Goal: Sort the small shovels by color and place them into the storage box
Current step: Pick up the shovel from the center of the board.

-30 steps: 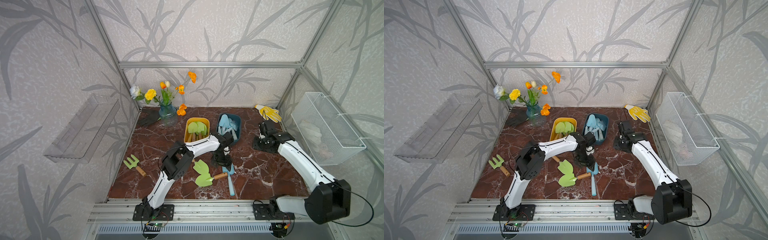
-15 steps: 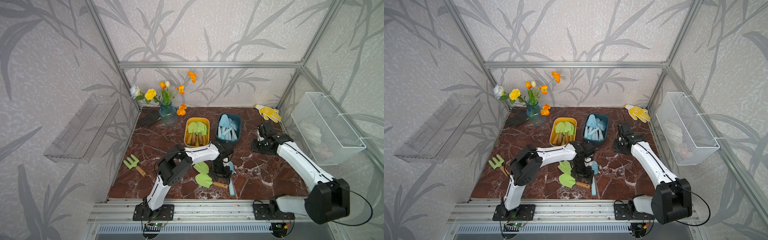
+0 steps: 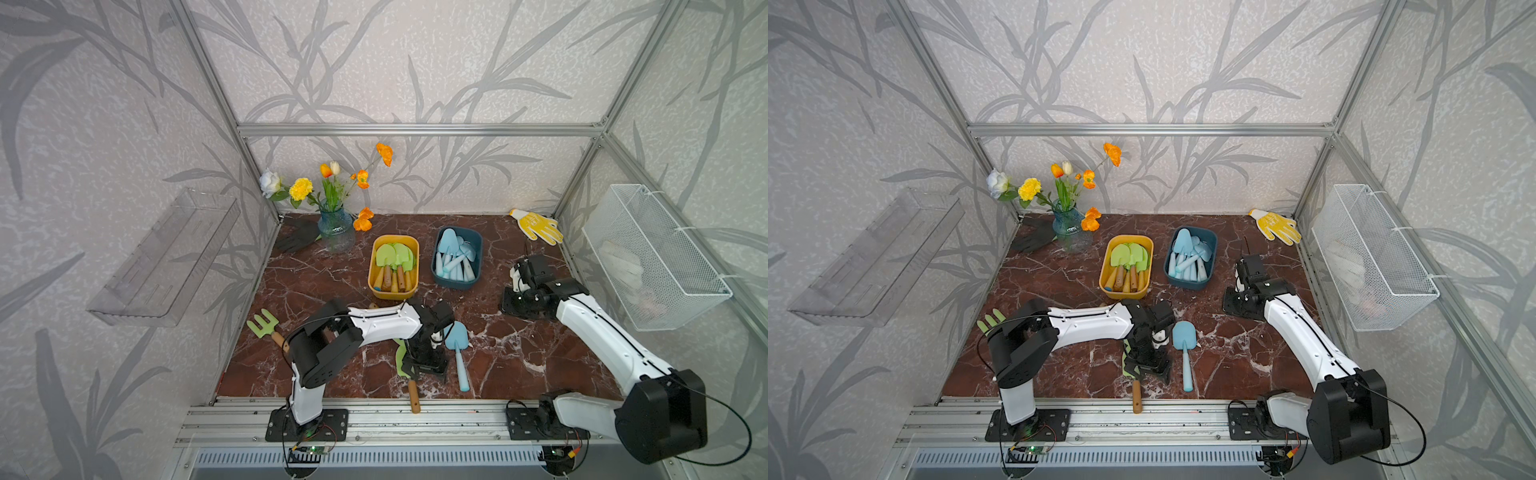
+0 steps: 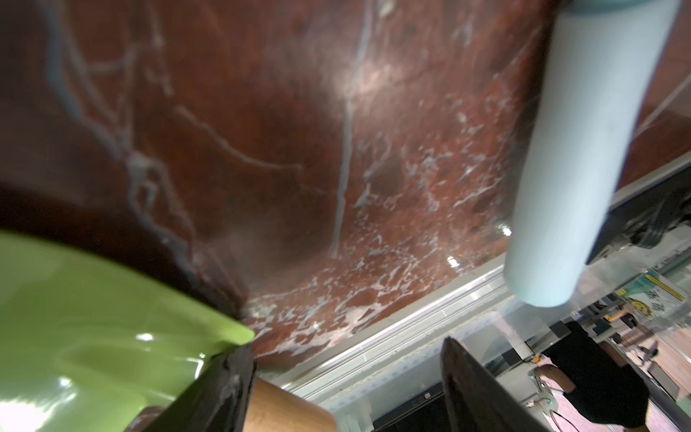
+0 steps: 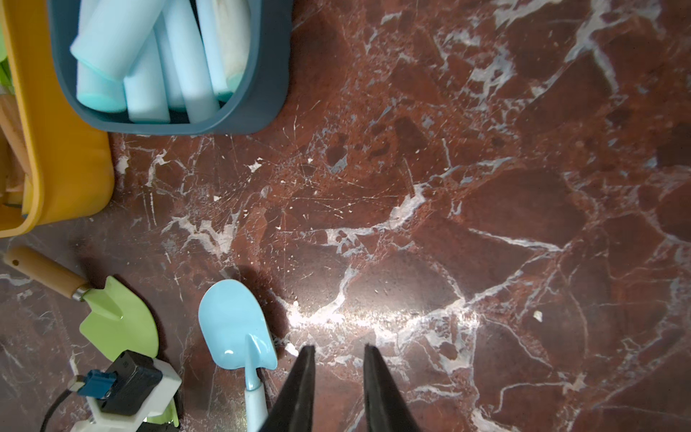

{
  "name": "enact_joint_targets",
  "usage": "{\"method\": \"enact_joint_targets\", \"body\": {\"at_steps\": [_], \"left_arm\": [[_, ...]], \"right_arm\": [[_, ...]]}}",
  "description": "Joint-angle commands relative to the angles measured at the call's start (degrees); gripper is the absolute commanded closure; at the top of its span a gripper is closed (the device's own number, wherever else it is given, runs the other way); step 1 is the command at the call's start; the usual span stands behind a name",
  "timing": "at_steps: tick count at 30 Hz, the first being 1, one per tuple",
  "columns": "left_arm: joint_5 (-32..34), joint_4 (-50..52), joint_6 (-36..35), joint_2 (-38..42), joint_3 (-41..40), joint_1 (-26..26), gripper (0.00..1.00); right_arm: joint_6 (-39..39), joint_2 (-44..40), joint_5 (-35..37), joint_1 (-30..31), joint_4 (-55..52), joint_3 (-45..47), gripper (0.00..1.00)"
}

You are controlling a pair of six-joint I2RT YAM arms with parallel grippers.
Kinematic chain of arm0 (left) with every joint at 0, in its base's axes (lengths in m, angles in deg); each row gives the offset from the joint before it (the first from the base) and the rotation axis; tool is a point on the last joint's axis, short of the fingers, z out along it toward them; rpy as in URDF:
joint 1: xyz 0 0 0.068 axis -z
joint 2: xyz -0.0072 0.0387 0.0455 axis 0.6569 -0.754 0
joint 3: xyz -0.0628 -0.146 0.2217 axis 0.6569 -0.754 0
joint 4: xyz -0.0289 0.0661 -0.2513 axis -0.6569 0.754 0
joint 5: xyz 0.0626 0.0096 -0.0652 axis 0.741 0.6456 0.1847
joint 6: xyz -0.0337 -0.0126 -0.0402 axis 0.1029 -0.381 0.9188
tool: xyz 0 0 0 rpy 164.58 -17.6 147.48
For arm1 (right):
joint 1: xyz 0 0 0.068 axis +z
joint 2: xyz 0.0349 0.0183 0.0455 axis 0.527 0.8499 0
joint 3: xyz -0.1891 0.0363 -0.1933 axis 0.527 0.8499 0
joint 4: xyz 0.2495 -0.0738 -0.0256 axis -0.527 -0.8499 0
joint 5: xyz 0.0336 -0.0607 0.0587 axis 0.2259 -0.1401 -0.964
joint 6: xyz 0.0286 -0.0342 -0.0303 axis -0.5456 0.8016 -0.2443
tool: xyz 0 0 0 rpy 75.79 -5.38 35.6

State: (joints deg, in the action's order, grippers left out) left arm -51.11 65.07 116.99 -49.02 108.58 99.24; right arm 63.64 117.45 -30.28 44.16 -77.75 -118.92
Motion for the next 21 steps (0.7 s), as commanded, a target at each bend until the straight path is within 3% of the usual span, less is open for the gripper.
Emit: {"method": "enact_joint_targets", "body": {"at_steps": [1, 13, 21], "left_arm": [[6.62, 0.26, 5.03, 4.95, -2.23, 1.27, 0.2], [20.35, 7.46, 14.51, 19.52, -10.61, 3.44, 0.2], [16.07, 0.68, 14.14, 11.19, -14.06, 3.87, 0.28]], "right_arm": [[-0.48, -1.74, -1.59, 0.9, 1.86, 0.94, 0.74], [0.14, 0.17, -2.4, 3.7, 1.74, -0.38, 0.74], [-1.0, 1.06, -3.0, 4.43, 2.23, -0.62, 0.74]]}}
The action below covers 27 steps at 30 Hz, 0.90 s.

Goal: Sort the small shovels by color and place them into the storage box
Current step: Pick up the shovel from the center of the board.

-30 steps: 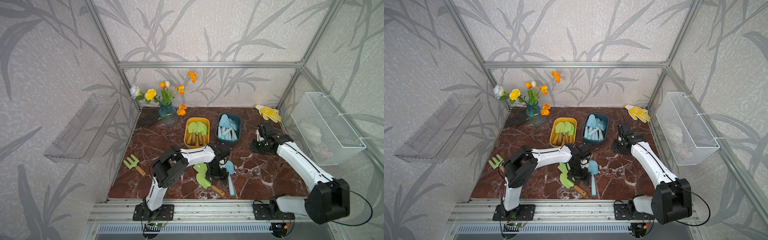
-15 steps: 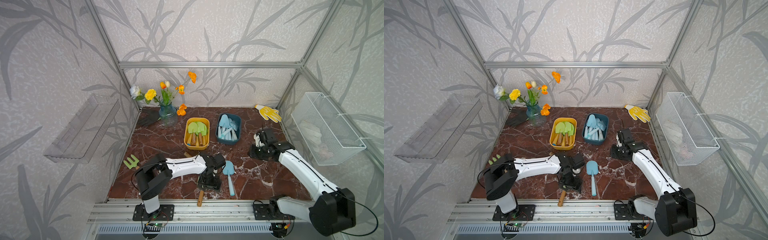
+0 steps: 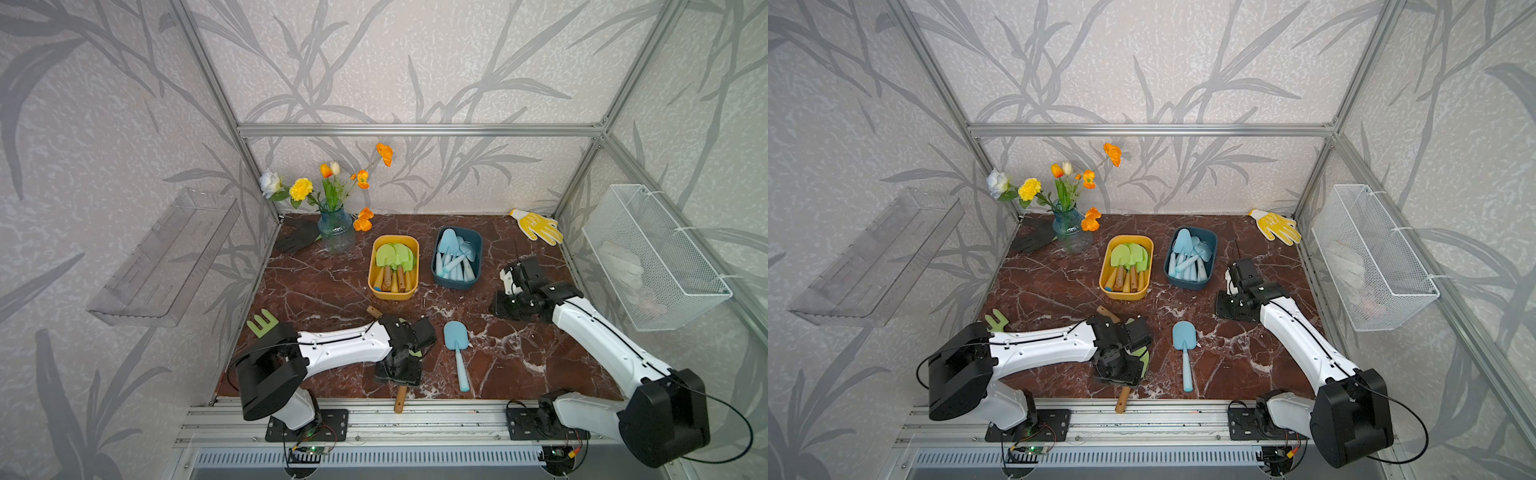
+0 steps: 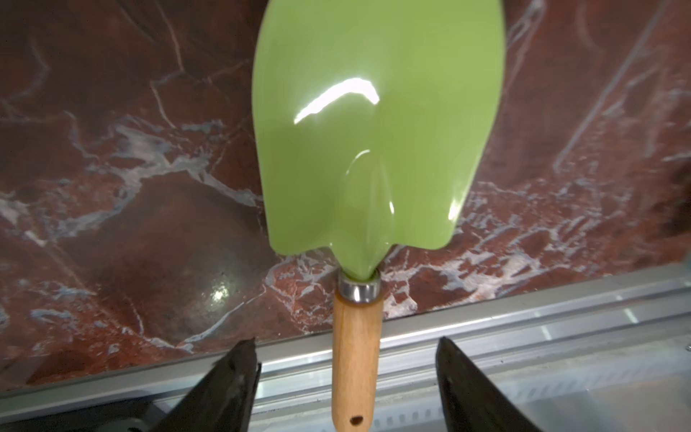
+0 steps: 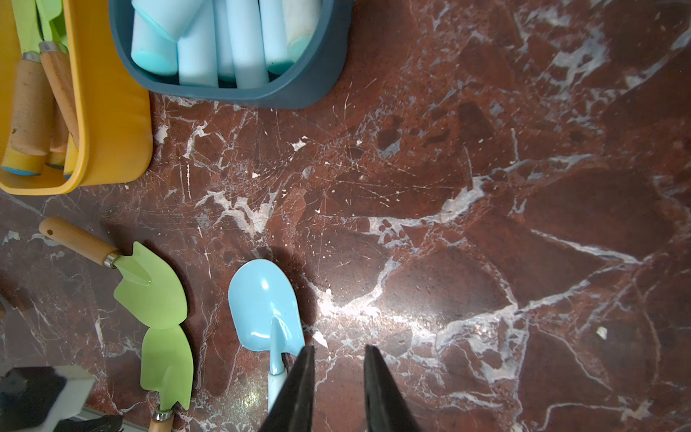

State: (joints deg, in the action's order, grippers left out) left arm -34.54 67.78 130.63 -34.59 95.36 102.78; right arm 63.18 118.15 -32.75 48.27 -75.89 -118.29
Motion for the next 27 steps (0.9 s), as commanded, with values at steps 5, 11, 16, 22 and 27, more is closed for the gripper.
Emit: {"method": "enact_joint_targets", "body": {"at_steps": [5, 11, 16, 22, 27], "left_arm": [[-0.47, -1.04, 0.34, -7.27, -0.42, 0.91, 0.67], [3.72, 6.49, 0.23, -4.9, 1.75, 0.93, 1.0], [3.41, 13.08, -1.63, 0.36, 6.76, 0.85, 1.0], [6.68, 26.76, -9.8, 2.44, 21.87, -5.66, 1.0], [6.65, 27.06, -20.38, -3.69, 36.37, -19.06, 1.0]], "right_arm": [[0.31, -0.38, 1.07, 0.32, -0.62, -1.98, 0.74], [-0.1, 0.13, 1.35, 0.32, -0.25, -1.36, 0.74], [-0.98, 1.95, 1.21, 0.32, 0.87, -2.17, 0.74], [-2.08, 3.97, 1.78, 0.32, 0.99, -5.05, 0.74], [-2.94, 3.97, 3.69, 0.38, -0.96, -8.29, 0.74]]}}
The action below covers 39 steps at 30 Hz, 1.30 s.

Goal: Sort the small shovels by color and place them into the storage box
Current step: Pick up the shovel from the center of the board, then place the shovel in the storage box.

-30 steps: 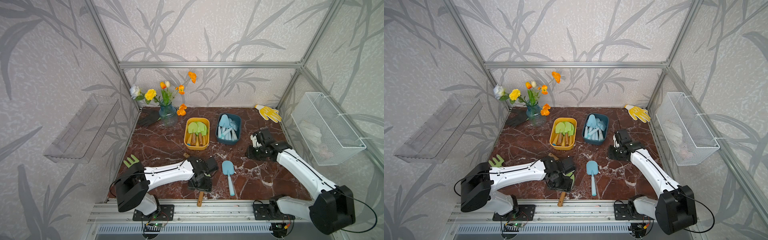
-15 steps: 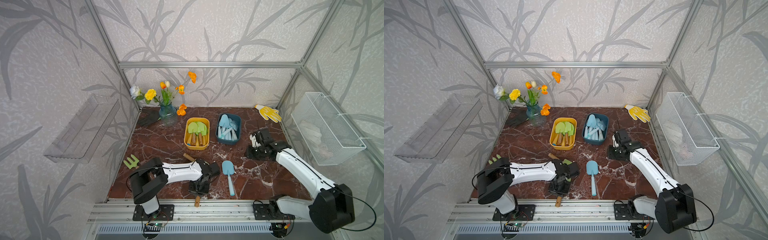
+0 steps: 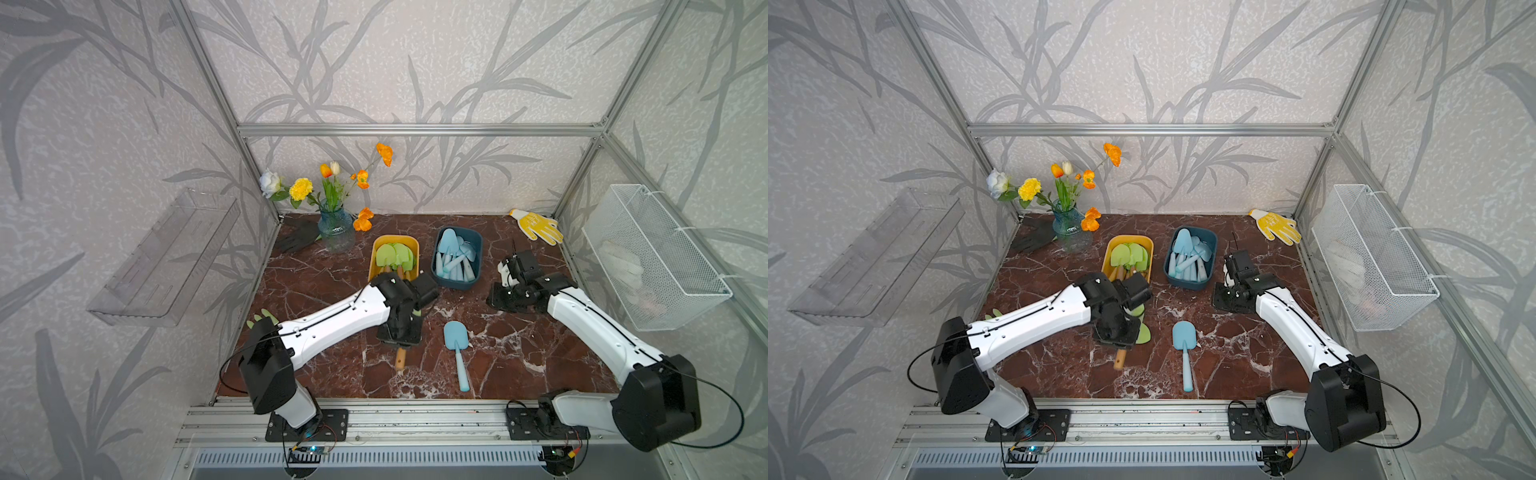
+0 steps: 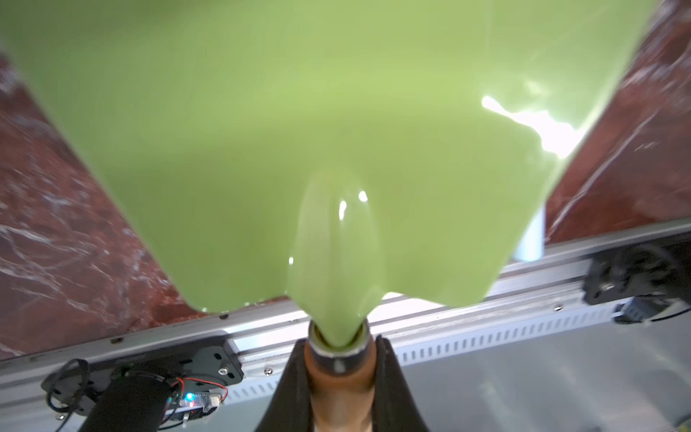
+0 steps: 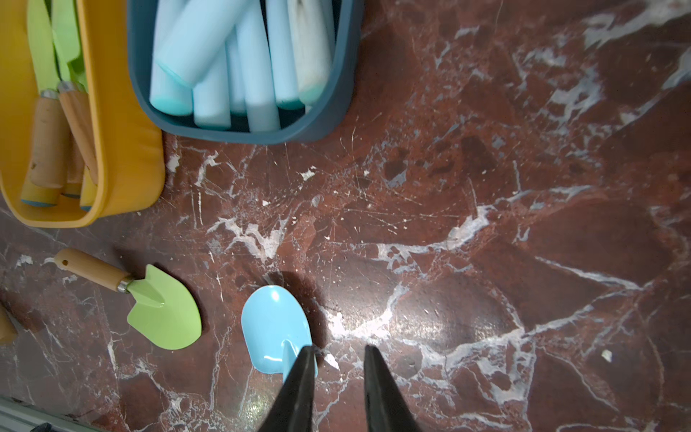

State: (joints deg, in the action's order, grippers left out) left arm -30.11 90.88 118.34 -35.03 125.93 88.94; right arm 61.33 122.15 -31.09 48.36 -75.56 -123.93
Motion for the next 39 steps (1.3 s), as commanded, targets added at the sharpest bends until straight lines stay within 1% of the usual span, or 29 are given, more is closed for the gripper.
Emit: {"method": "enact_joint_targets", "body": {"at_steps": [1, 4, 7, 9, 12, 14, 19, 21, 23, 25, 27, 30, 31, 35, 39], "left_arm": [[2.12, 4.18, -10.96, -6.27, 9.47, -7.79, 1.0], [2.63, 8.08, -16.32, -17.12, 23.79, -13.62, 1.0], [2.35, 9.98, -19.77, -27.22, 36.15, -17.51, 1.0], [0.52, 8.79, -20.8, -31.94, 40.07, -19.61, 1.0], [-3.13, 7.27, -19.73, -38.51, 45.9, -22.6, 1.0], [-3.86, 6.73, -18.99, -42.17, 49.18, -23.8, 1.0], [-5.37, 4.59, -17.66, -46.61, 51.56, -24.94, 1.0], [-5.64, 4.78, -17.53, -47.46, 51.52, -24.94, 0.99], [-5.63, 5.15, -17.43, -47.47, 50.62, -24.94, 0.92], [-5.81, 5.16, -17.02, -46.47, 49.11, -24.94, 0.74], [-5.92, 5.22, -16.56, -44.92, 47.66, -24.94, 0.61], [-5.06, 5.91, -15.72, -41.79, 46.54, -24.86, 0.51], [-4.75, 5.99, -15.38, -40.6, 46.22, -24.85, 0.49], [-4.32, 4.22, -12.86, -35.03, 43.49, -24.85, 0.48], [-4.33, 0.12, -9.67, -29.81, 38.52, -24.85, 0.47]], "right_arm": [[-1.19, -0.15, 2.43, 0.23, -2.19, -3.42, 0.74], [-1.38, -0.13, 3.37, 0.23, -4.27, -5.47, 0.74], [-1.14, 0.18, 3.96, 0.23, -5.99, -6.95, 0.74], [-0.94, 0.22, 4.68, 0.19, -6.67, -7.32, 0.74], [-1.33, 0.15, 6.43, 0.14, -6.58, -7.11, 0.74], [-1.76, 0.18, 7.39, 0.14, -6.24, -7.07, 0.74], [-2.36, 0.56, 8.52, 0.14, -6.03, -7.39, 0.74], [-2.63, 0.84, 8.19, 0.14, -6.13, -7.36, 0.74], [-2.75, 1.03, 7.99, 0.2, -6.12, -7.09, 0.74], [-2.99, 1.11, 7.75, 0.14, -6.03, -6.53, 0.71], [-2.97, 1.44, 6.68, 0.33, -5.97, -5.95, 0.67], [-1.78, 2.22, 5.12, 2.43, -6.11, -5.59, 0.61], [-1.21, 2.57, 5.13, 4.0, -6.44, -5.62, 0.59], [0.24, 4.45, 5.52, 11.57, -7.84, -5.24, 0.54], [0.09, 6.94, 4.22, 19.11, -7.81, -3.37, 0.52]]}}
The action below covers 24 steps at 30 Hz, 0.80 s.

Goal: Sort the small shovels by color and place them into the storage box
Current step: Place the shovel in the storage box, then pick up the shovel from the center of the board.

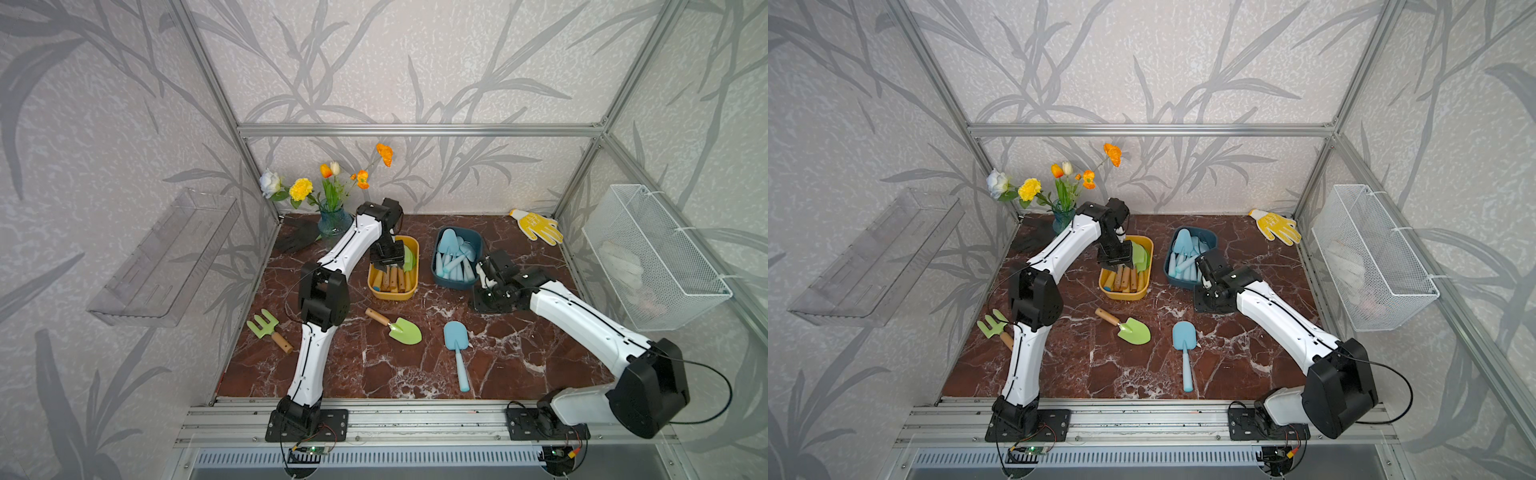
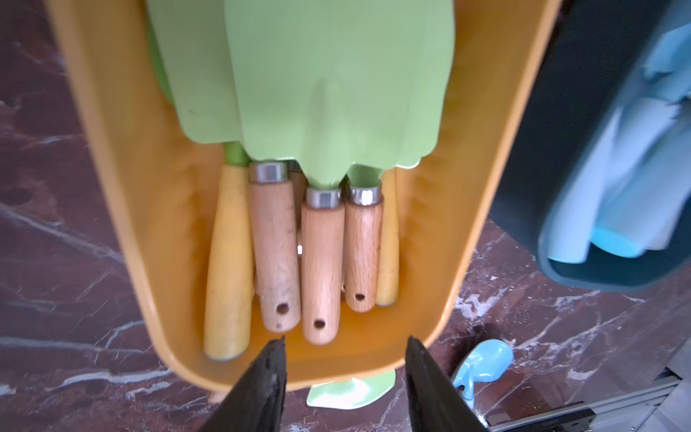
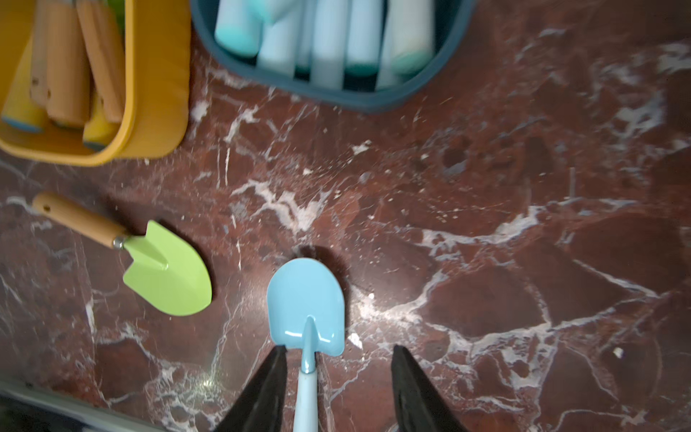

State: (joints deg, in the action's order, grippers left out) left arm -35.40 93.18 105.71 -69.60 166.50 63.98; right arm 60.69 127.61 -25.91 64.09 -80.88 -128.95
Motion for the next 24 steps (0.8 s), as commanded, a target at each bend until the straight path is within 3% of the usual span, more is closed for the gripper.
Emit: {"method": "enact_joint_targets", "body": {"at_steps": [1, 15, 21, 24], "left_arm": [[1.17, -3.09, 3.68, 5.74, -3.34, 0.11, 0.47], [0.46, -9.07, 6.42, 13.58, -20.25, 0.11, 0.47], [1.17, -9.01, 5.92, 15.28, -22.96, 0.03, 0.47], [1.73, -8.85, 5.72, 15.72, -23.81, 0.02, 0.46]], "right_arm": [[0.35, 2.11, -0.82, 5.15, -2.2, 2.47, 0.52], [-4.81, 12.46, -3.94, 15.7, 3.63, 10.55, 0.55], [-6.22, 13.73, -5.6, 16.61, 5.93, 14.23, 0.69], [-6.36, 13.6, -4.66, 16.7, 5.25, 14.83, 0.83]]}}
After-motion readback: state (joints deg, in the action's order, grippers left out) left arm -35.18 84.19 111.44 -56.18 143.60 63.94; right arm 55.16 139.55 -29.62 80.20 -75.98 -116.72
